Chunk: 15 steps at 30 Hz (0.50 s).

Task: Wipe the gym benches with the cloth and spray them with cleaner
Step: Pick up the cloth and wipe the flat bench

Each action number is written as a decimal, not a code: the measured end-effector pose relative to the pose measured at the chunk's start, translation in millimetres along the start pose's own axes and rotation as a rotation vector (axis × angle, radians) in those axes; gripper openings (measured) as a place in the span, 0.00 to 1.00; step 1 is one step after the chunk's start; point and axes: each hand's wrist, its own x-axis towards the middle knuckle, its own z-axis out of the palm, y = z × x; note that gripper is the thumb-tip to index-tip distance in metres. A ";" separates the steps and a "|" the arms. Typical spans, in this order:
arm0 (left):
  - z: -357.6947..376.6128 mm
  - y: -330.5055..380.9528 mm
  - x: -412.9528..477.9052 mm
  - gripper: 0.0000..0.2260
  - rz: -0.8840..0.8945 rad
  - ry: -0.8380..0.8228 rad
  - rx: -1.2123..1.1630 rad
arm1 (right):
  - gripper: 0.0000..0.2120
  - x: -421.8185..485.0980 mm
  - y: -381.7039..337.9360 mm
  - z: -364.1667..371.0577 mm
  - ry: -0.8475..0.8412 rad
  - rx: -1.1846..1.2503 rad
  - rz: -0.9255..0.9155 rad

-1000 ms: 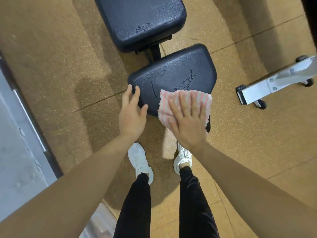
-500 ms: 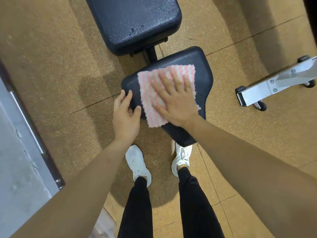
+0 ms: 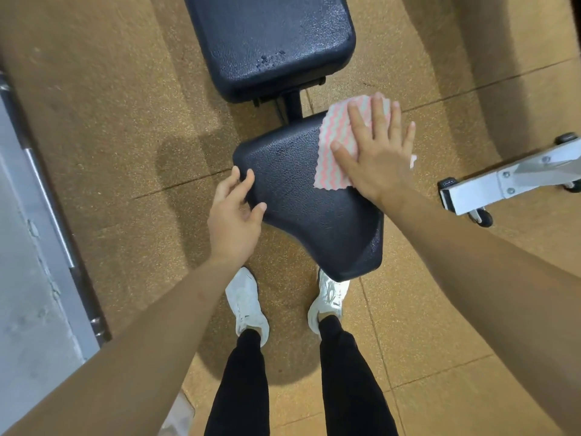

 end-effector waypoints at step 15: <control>-7.4 17.1 -12.1 0.19 -0.427 0.073 -0.647 | 0.38 -18.7 -99.8 23.6 -0.034 -0.158 -0.506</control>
